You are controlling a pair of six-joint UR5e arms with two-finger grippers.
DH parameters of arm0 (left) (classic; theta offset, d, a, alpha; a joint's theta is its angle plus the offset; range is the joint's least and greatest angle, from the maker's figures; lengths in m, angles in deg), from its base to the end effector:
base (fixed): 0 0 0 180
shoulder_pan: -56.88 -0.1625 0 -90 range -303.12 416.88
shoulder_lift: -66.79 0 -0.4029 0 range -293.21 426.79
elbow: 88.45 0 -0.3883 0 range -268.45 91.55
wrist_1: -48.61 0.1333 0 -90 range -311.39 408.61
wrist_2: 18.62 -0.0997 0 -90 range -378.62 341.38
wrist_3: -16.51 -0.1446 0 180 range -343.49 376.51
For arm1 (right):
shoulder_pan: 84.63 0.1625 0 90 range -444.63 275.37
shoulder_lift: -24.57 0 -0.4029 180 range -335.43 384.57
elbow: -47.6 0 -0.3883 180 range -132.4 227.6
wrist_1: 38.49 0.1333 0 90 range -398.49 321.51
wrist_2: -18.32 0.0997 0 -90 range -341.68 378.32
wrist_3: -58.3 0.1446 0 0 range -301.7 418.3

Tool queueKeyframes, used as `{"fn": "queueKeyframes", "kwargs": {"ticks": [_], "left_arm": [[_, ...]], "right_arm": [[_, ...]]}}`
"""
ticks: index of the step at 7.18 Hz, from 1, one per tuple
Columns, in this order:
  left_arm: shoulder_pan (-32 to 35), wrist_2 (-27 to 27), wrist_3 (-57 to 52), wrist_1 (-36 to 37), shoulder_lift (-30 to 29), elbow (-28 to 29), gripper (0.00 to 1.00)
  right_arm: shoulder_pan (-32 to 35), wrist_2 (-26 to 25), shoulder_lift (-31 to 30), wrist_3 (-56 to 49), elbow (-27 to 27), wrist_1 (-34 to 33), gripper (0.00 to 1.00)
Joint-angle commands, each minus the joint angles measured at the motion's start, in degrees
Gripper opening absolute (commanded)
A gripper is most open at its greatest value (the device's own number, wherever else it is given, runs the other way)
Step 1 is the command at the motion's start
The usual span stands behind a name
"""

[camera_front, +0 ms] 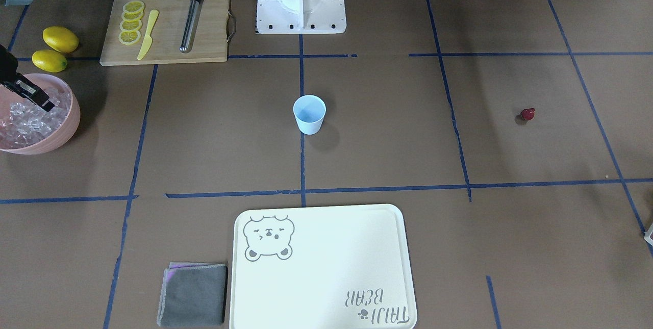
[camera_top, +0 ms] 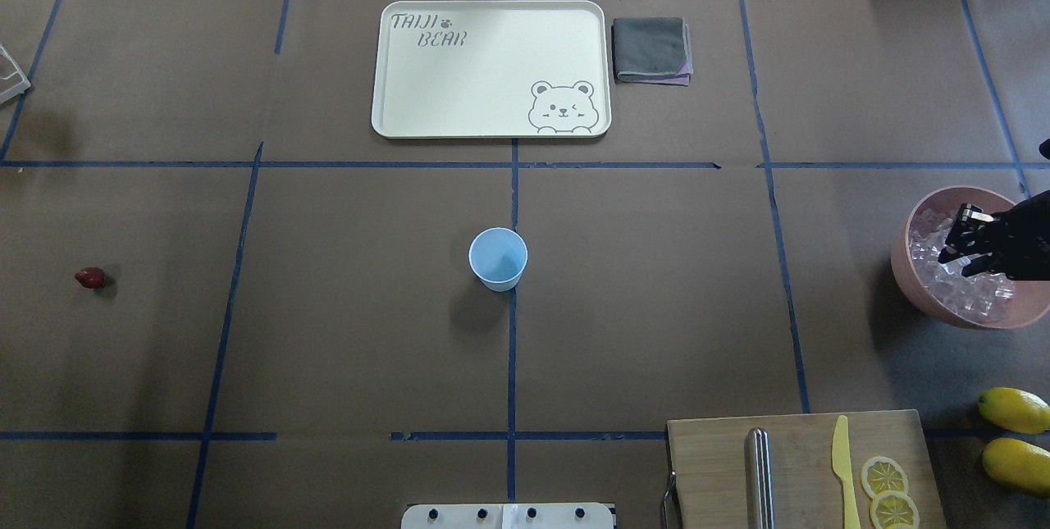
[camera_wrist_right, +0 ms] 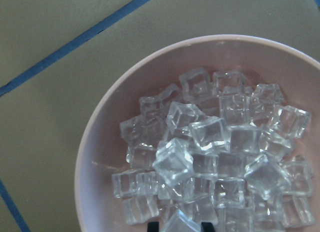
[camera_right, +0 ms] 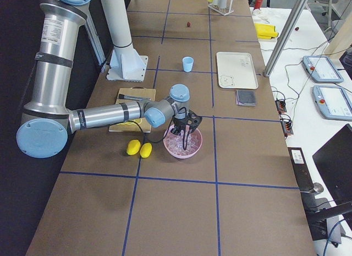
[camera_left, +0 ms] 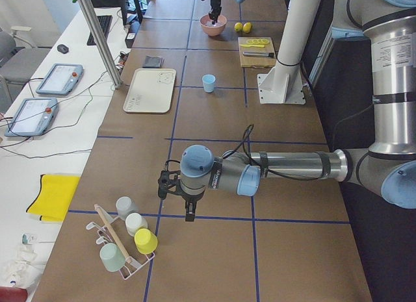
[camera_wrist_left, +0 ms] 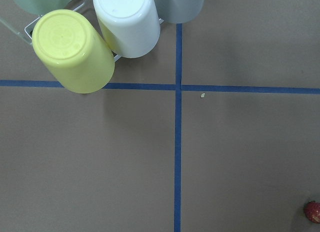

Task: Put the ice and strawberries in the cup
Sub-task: 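Lower the right gripper into the pink bowl and grasp ice cubes, then carry the ice with the right gripper over the blue cup and release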

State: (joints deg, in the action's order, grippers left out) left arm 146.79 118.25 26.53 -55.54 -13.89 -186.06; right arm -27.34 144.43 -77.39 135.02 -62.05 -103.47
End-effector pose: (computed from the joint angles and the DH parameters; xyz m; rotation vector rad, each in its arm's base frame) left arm -0.0271 -0.4416 0.6467 0.1323 0.8295 -0.0742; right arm -0.2018 -0.4032 0.5491 -0.1837 -0.8139 0.5440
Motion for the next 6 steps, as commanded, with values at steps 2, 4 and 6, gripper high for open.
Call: {"fn": "queueKeyframes", "kwargs": {"ticks": [2, 4, 6], "left_arm": [[0.0, 0.1, -0.1, 0.0, -0.1, 0.0, 1.0], [-0.1, 0.2, -0.2, 0.0, -0.2, 0.0, 1.0], [-2.4, 0.2, -0.2, -1.1, -0.9, 0.7, 1.0]], "right_arm": [[0.0, 0.3, 0.1, 0.1, -6.9, -0.1, 0.0], [-2.2, 0.6, 8.6, 6.8, -9.1, -0.4, 0.0], [-11.4, -3.4, 21.4, 17.0, -8.3, -2.8, 0.01]]}}
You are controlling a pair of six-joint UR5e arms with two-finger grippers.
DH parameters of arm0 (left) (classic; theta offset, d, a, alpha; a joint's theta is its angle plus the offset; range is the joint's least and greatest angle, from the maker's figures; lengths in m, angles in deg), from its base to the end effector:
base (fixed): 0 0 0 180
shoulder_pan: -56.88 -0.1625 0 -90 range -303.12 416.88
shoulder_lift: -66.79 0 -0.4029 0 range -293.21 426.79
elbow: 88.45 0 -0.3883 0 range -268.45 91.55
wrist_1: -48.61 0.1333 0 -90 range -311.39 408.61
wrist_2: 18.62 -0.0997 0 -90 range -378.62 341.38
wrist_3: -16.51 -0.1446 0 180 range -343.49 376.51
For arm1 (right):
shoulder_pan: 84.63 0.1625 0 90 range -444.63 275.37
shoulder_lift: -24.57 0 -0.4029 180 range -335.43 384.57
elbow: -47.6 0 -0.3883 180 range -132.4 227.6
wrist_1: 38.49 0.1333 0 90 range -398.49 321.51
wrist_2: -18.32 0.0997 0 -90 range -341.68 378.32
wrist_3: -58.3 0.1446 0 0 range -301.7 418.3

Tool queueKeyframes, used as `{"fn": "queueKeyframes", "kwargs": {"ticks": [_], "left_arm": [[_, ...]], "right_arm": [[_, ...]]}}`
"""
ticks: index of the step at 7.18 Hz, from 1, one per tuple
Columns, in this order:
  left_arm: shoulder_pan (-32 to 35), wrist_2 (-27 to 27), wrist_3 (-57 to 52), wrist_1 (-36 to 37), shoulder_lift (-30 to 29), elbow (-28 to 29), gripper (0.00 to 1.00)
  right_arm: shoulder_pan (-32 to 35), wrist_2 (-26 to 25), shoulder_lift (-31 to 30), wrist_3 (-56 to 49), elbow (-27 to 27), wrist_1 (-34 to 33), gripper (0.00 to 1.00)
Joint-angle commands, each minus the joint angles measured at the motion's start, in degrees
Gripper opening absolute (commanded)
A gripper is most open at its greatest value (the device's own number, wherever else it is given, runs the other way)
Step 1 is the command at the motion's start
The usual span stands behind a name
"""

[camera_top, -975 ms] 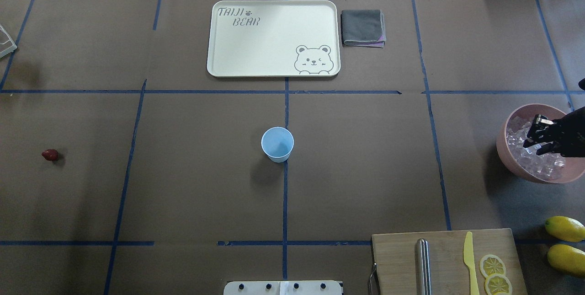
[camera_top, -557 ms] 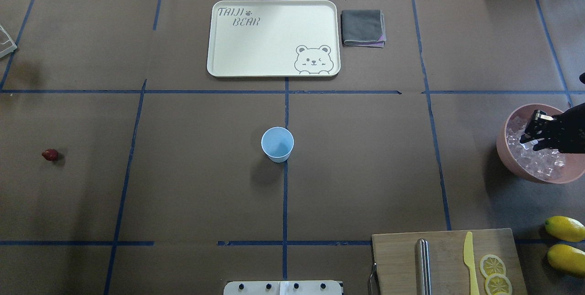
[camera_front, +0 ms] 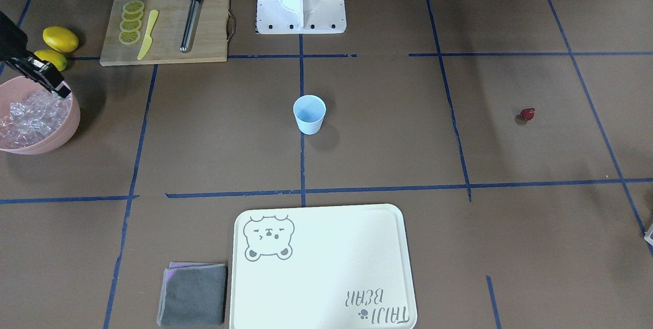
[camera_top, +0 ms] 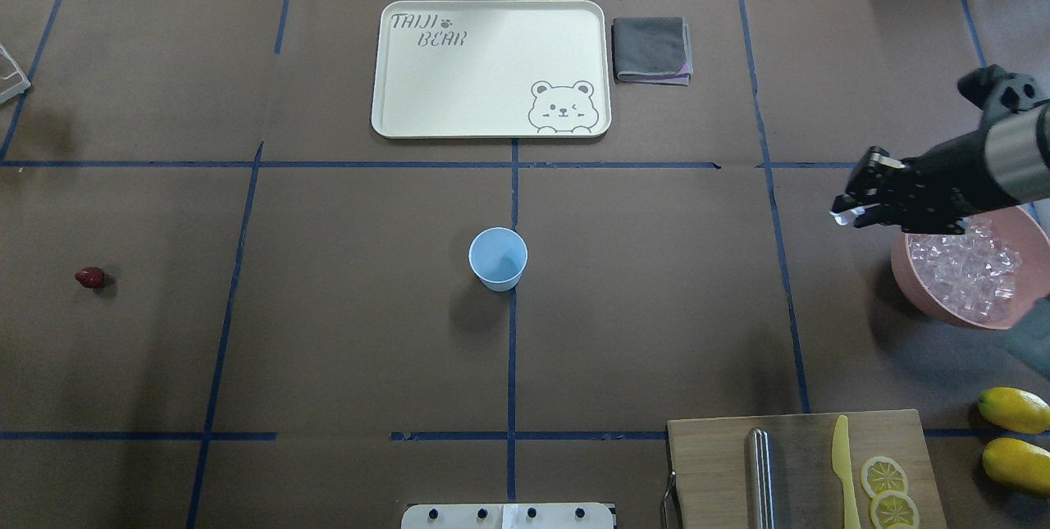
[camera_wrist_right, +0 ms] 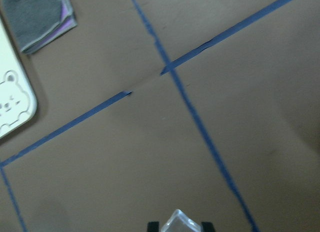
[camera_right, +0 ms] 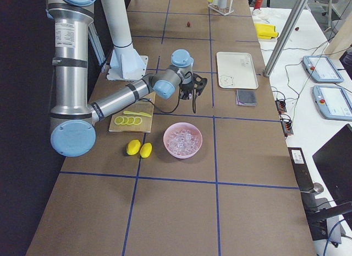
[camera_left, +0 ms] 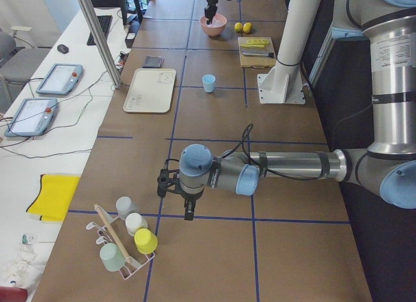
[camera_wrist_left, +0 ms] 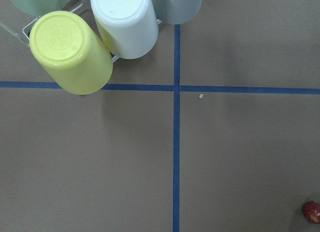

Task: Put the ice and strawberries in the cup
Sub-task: 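Carry the ice with the right gripper over the blue cup and release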

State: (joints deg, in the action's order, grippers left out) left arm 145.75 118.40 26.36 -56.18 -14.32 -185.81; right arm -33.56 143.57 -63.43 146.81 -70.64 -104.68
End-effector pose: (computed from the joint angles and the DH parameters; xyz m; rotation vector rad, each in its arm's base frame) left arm -0.0187 -0.4460 0.6440 0.1391 0.8338 -0.0481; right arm -0.2777 -0.4231 0.3582 -0.1064 -1.0778 0.4905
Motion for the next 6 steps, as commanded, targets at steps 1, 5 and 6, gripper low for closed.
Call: {"fn": "queueKeyframes", "kwargs": {"ticks": [1, 5, 6], "left_arm": [[-1.9, 0.0, 0.0, -0.5, -0.5, 0.4, 1.0], [-3.0, 0.0, 0.1, -0.5, -1.2, 0.5, 1.0], [-3.1, 0.0, 0.1, -0.4, -1.2, 0.5, 1.0]], "right_arm": [[-11.1, -8.9, 16.0, 8.9, 1.7, -7.7, 0.01], [-21.0, -19.9, 38.0, 14.0, 16.4, -15.6, 0.02], [-22.8, -21.2, 38.2, 14.0, 17.9, -15.7, 0.05]]}}
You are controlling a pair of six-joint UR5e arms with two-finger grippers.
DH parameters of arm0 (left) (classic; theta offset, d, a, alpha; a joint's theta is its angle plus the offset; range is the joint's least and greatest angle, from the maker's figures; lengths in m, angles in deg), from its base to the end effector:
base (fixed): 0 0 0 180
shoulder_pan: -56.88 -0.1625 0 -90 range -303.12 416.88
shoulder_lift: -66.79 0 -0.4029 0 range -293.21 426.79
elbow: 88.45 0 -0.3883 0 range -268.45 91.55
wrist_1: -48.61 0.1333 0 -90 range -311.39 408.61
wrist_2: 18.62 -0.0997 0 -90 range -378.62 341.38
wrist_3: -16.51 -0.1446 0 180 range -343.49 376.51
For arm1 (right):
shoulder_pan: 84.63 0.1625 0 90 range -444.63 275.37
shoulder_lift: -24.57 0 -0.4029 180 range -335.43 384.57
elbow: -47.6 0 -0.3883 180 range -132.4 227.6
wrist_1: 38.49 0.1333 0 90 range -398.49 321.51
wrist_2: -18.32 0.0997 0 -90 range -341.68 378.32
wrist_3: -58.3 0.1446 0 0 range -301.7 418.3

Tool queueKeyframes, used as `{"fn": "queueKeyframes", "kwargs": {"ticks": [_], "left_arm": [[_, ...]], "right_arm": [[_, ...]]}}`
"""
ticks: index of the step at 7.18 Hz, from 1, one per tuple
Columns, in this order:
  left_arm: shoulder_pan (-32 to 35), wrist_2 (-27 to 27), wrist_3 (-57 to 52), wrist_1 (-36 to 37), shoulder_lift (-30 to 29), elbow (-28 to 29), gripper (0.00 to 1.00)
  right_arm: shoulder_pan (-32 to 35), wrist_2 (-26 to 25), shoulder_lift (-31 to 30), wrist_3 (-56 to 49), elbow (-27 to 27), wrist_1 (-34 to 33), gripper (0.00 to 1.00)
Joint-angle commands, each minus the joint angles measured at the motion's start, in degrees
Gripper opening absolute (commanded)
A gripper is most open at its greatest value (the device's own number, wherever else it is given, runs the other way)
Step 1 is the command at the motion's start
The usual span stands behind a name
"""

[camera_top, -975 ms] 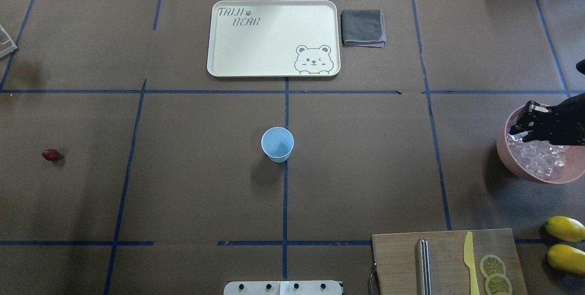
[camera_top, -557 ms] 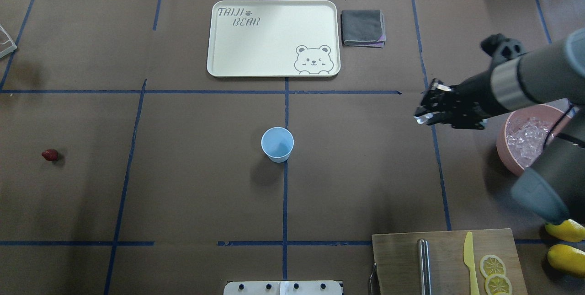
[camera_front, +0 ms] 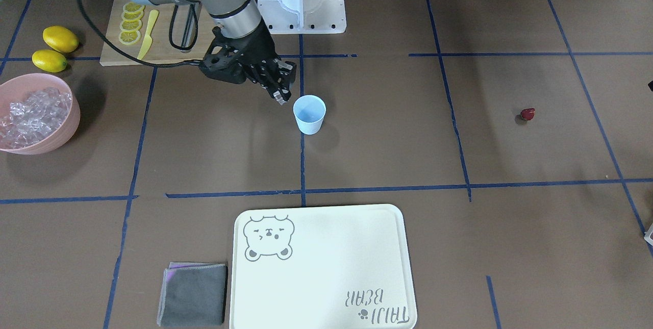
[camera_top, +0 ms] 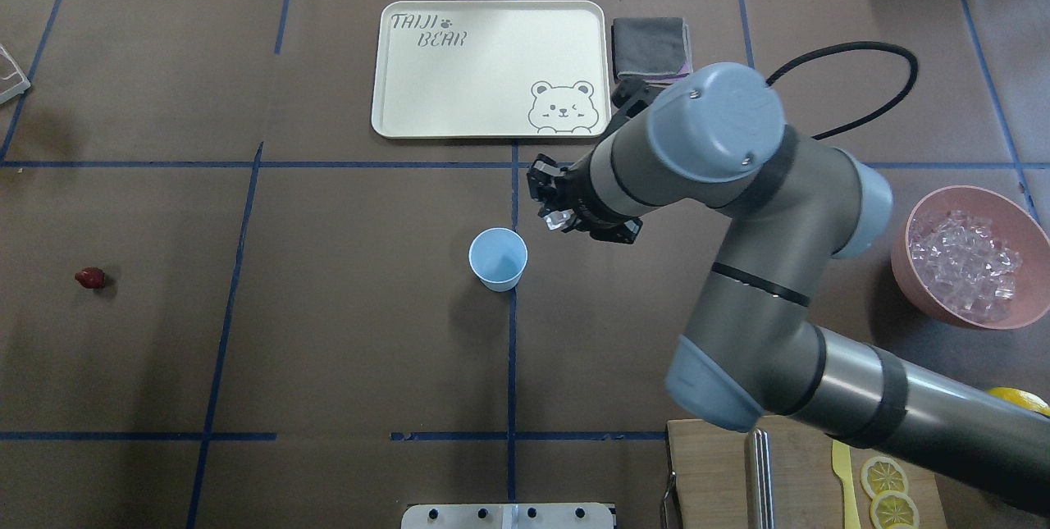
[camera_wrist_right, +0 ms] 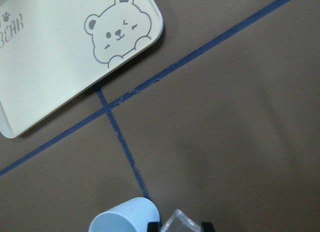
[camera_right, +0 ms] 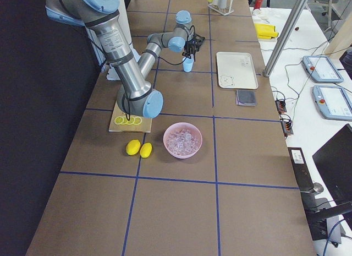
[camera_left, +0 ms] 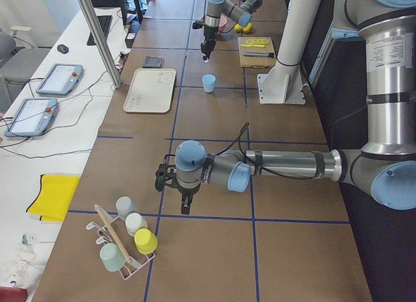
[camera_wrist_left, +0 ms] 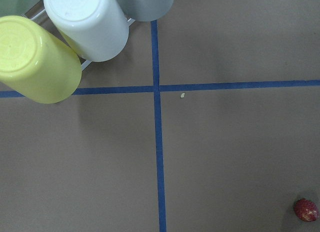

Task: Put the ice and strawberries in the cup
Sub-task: 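Carry the ice with the right gripper over the blue cup and release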

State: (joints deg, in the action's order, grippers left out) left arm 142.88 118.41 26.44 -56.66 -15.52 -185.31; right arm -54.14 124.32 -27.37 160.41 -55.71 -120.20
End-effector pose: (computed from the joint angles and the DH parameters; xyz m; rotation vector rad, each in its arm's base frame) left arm 0.0043 -0.4563 0.6380 0.1369 0.8388 0.0062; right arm -0.5223 -0.4160 0.1606 -0.0861 -1.0743 0.5261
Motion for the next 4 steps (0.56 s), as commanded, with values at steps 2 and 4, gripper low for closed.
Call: {"fn": "queueKeyframes", "kwargs": {"ticks": [2, 4], "left_arm": [[-0.2, 0.0, 0.3, 0.1, 0.0, 0.1, 1.0], [-0.3, 0.0, 2.0, 0.0, 0.0, 0.0, 1.0]], "right_arm": [[-3.9, -3.2, 2.0, 0.5, 3.0, -0.3, 0.21], [-4.3, -4.0, 2.5, 0.5, 4.3, -0.2, 0.49]]}}
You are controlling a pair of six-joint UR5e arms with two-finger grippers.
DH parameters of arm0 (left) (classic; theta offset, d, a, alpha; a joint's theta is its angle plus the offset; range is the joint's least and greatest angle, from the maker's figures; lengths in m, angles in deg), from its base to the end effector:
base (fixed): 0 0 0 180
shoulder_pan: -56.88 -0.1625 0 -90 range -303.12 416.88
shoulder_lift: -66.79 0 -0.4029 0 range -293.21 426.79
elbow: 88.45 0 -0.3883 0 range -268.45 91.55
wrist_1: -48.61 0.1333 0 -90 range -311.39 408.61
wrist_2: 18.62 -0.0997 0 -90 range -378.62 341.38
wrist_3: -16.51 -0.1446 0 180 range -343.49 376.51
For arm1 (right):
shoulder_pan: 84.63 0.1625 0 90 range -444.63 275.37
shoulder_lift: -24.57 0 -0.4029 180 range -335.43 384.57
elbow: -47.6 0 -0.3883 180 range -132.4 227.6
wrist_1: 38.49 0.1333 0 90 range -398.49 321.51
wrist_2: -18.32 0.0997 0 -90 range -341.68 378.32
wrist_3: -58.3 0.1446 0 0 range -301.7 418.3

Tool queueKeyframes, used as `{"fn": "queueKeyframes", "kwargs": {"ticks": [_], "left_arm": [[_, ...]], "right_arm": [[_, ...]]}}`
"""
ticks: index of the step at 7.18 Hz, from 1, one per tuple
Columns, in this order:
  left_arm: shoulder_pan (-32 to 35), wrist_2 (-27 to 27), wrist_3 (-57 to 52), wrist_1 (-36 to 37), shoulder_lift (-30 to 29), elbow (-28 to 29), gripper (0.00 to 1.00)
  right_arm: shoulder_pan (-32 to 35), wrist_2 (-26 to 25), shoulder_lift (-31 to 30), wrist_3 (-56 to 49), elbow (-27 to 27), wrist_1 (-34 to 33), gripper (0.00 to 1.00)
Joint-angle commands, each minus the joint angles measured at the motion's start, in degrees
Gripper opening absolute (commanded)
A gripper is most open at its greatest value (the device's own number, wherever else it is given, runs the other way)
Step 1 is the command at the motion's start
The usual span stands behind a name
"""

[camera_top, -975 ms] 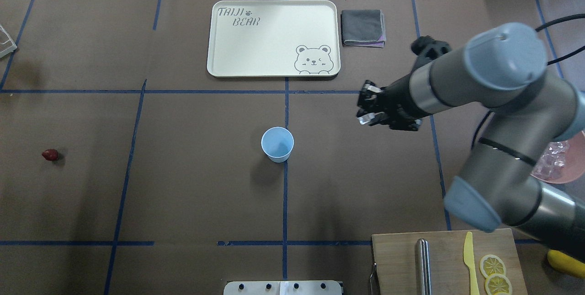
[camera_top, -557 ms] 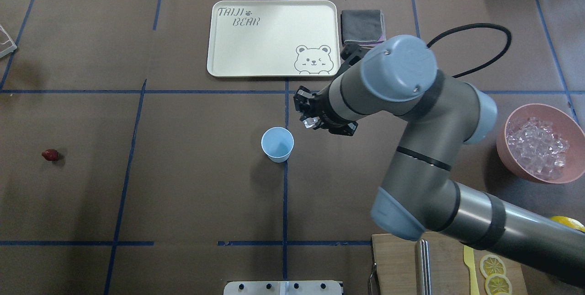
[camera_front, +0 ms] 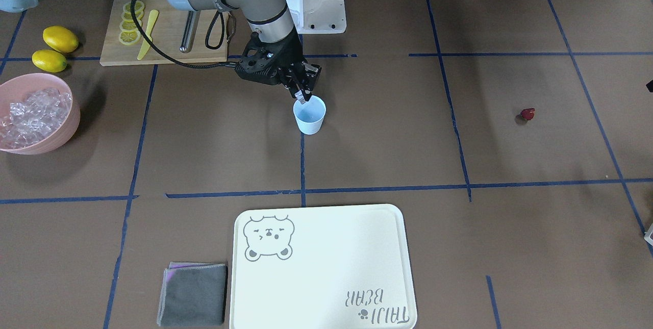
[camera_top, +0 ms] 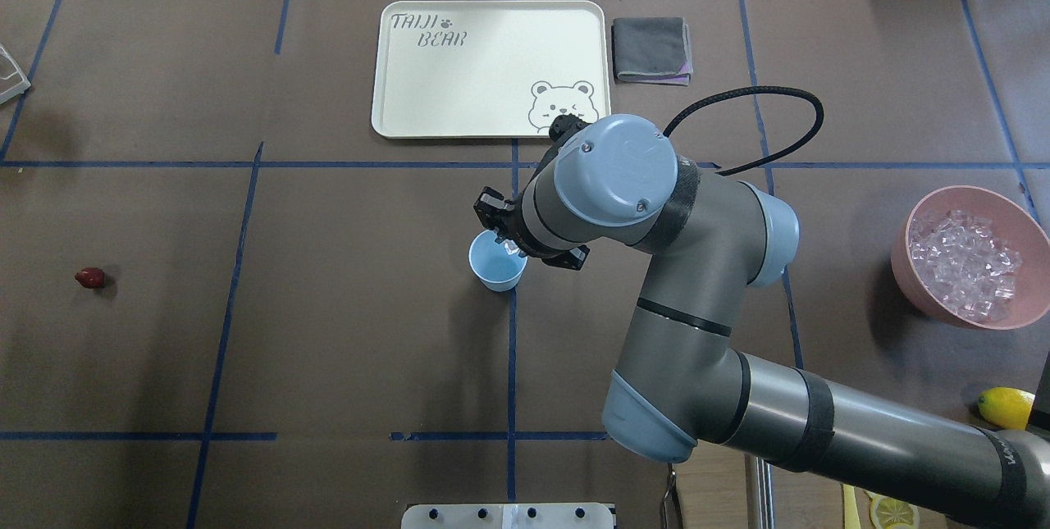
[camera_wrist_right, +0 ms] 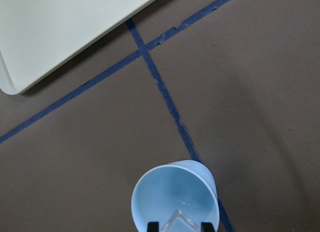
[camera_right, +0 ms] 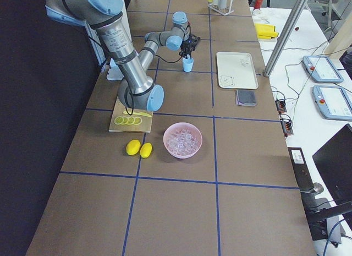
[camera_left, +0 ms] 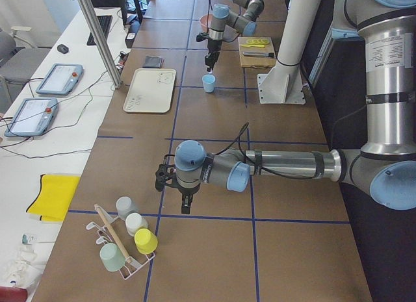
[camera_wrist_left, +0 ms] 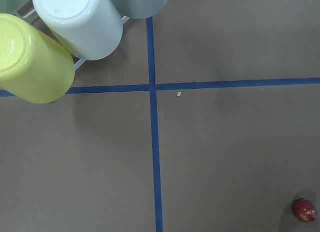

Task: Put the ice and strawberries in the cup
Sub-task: 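Carry the ice with the right gripper over the blue cup and release, then move the right gripper back over the pink ice bowl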

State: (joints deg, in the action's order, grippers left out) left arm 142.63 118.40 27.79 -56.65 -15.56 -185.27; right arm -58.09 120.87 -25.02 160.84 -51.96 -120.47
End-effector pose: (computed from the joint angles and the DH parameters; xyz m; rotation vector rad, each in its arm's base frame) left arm 0.0063 -0.4565 0.6381 0.1250 0.8404 -0.0119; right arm -0.5659 -0.3965 0.1622 -0.0765 -1.0367 0.5097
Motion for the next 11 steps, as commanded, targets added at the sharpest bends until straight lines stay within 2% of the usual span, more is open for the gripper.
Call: {"fn": "queueKeyframes", "kwargs": {"ticks": [1, 2, 4, 5, 6, 8, 9, 10, 11], "left_arm": [[-0.1, 0.0, 0.7, 0.0, 0.0, 0.0, 1.0], [-0.1, 0.0, 0.7, -0.1, 0.0, -0.1, 1.0], [-0.2, 0.0, 0.8, -0.2, 0.0, -0.2, 1.0], [-0.2, 0.0, 0.8, -0.2, 0.0, -0.3, 1.0], [-0.2, 0.0, 0.8, -0.2, 0.0, -0.3, 1.0], [-0.2, 0.0, 0.8, -0.2, 0.0, -0.6, 1.0], [-0.2, 0.0, 0.8, -0.3, 0.0, -0.7, 1.0], [-0.2, -0.1, 0.8, -0.3, 0.0, -0.7, 1.0], [-0.2, 0.0, 0.8, -0.3, 0.0, -0.7, 1.0]], "right_arm": [[-0.4, -0.6, 0.2, 0.0, 0.7, 0.1, 0.54], [-0.4, -0.8, 0.3, 0.0, 0.8, 0.0, 0.66], [2.2, -0.5, -0.3, -0.2, -1.0, -0.3, 0.66], [5.3, 0.6, -4.5, -0.3, -4.9, -0.5, 0.66], [10.3, 5.0, -10.3, -4.0, -8.4, -0.5, 0.66], [18.2, 11.2, -19.5, -17.5, -12.5, -0.4, 0.66], [20.5, 11.7, -25.3, -26.4, -14.9, -0.2, 0.65], [24.3, 12.3, -31.6, -37.2, -16.6, -0.2, 0.64], [28.7, 15.6, -36.0, -49.1, -16.5, -0.2, 0.64]]}}
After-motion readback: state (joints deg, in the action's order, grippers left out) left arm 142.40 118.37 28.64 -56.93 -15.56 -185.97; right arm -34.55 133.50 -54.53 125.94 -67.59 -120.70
